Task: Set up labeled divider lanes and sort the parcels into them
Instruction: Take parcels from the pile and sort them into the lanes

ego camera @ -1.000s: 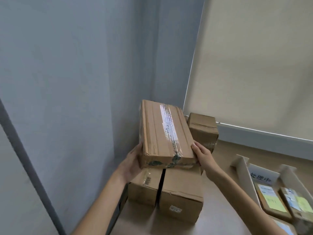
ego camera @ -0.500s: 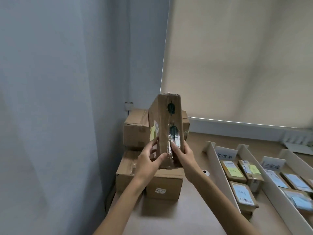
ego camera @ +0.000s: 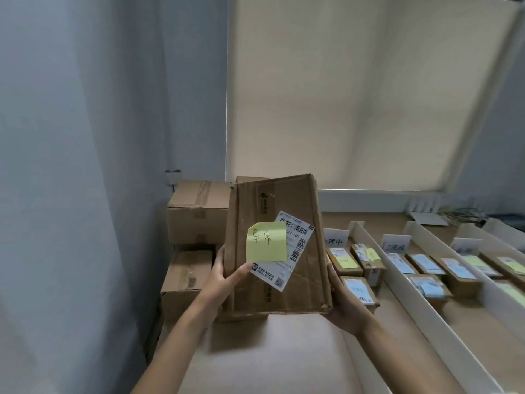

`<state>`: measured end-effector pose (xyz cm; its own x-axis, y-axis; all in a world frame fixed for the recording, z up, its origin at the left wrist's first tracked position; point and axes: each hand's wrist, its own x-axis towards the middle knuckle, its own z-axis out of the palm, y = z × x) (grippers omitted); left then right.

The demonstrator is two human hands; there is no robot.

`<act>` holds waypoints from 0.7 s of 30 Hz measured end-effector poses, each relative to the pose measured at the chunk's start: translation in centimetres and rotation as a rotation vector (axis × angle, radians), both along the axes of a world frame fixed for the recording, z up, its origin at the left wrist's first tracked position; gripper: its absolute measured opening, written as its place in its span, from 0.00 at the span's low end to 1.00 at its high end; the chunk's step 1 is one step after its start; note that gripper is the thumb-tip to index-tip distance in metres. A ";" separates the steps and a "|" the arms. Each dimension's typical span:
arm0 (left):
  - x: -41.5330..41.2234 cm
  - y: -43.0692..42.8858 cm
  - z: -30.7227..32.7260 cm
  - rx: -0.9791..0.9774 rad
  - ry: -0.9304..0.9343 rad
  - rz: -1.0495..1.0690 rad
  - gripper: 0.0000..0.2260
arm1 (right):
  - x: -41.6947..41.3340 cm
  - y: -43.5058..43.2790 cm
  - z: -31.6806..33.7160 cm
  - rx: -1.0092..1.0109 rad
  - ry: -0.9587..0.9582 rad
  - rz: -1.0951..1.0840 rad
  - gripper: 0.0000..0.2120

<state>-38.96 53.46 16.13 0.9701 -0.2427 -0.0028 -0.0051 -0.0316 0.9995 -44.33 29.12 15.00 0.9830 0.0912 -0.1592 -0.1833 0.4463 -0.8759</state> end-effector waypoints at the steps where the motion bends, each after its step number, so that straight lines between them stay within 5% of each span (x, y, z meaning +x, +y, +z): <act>1: 0.0 -0.6 -0.5 -0.044 0.057 -0.024 0.49 | -0.5 -0.3 0.0 0.023 -0.003 0.019 0.36; 4: 0.1 -2.1 -1.9 -0.193 0.111 0.033 0.46 | -1.3 -1.4 -0.1 -0.095 -0.006 -0.066 0.27; 10: -0.6 -6.2 -4.0 -0.243 0.122 0.060 0.36 | -3.2 -2.9 -1.2 -0.548 -0.066 -0.189 0.37; 14: -1.9 -10.7 -4.2 -0.121 0.023 0.022 0.33 | -5.3 -6.2 -2.3 -0.549 -0.085 -0.273 0.32; 18: -3.7 -16.3 -3.9 0.009 -0.092 -0.034 0.42 | -8.5 -11.6 -3.0 -0.553 -0.086 -0.390 0.23; 21: -5.9 -21.6 -3.5 0.046 -0.163 -0.118 0.35 | -11.9 -16.0 -2.8 -0.540 -0.104 -0.512 0.19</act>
<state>-44.81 31.83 12.60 0.9233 -0.3583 0.1384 -0.1734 -0.0672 0.9826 -56.20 13.15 12.21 0.8940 -0.4460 0.0436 0.0270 -0.0435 -0.9987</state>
